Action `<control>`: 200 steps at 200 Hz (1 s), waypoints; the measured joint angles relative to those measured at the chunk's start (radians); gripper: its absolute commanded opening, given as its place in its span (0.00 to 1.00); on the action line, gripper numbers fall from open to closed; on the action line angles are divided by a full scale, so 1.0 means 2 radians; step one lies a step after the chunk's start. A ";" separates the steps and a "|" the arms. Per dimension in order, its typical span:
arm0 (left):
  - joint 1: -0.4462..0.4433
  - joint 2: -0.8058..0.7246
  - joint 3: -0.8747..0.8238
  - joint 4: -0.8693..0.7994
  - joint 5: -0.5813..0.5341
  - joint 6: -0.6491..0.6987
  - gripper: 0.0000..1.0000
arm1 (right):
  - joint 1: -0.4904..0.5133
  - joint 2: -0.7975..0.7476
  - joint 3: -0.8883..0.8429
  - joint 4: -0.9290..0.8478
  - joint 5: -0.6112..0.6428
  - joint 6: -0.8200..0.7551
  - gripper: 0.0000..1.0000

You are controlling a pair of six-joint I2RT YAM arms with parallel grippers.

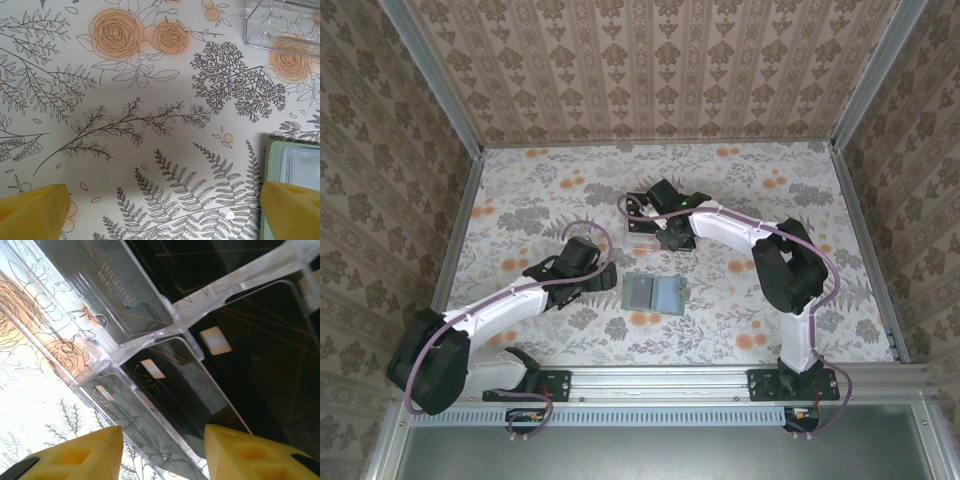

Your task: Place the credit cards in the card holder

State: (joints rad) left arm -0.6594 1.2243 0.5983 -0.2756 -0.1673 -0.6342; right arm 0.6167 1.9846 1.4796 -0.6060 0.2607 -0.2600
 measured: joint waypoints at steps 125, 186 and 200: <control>0.000 0.003 0.000 0.001 0.000 0.000 1.00 | 0.002 0.011 0.002 0.002 0.010 -0.022 0.23; 0.000 0.003 0.000 0.004 0.002 0.000 1.00 | 0.002 0.009 0.002 0.002 0.000 -0.060 0.16; 0.000 0.003 0.000 0.004 0.002 0.000 1.00 | 0.002 0.009 0.003 0.002 -0.005 -0.071 0.15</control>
State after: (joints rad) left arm -0.6594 1.2297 0.5983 -0.2676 -0.1623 -0.6342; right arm 0.6201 2.0018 1.4853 -0.6018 0.2508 -0.4026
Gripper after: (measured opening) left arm 0.997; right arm 0.158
